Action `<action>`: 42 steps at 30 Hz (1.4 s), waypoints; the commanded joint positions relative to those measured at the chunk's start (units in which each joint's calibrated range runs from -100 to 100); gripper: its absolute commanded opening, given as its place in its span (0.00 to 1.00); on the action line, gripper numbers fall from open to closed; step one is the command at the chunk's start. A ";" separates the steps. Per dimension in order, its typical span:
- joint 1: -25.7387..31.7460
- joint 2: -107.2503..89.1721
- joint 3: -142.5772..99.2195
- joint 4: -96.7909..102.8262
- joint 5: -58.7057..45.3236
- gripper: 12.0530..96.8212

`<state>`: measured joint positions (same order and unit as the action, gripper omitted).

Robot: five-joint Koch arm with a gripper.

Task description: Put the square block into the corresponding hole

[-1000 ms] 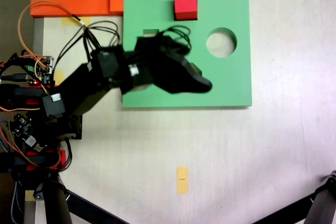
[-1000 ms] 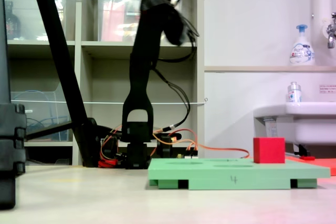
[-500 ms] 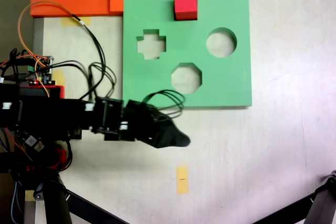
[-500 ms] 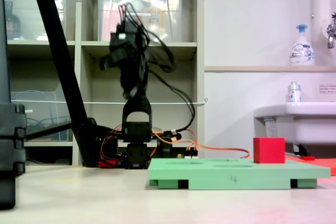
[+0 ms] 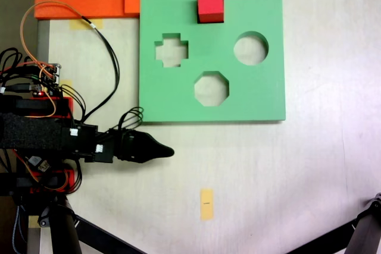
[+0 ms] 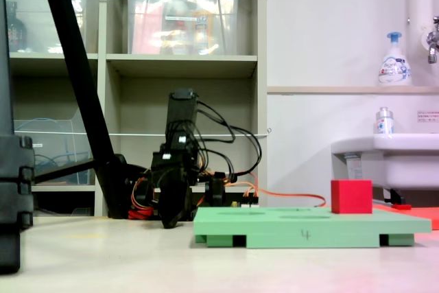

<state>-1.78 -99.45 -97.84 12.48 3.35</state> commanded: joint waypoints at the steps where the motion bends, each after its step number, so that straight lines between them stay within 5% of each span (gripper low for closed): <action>1: -0.10 -0.55 -2.16 2.30 -1.37 0.45; 42: -0.05 -0.55 -2.16 -10.60 -2.10 0.44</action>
<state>-1.83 -99.59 -98.53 7.10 1.54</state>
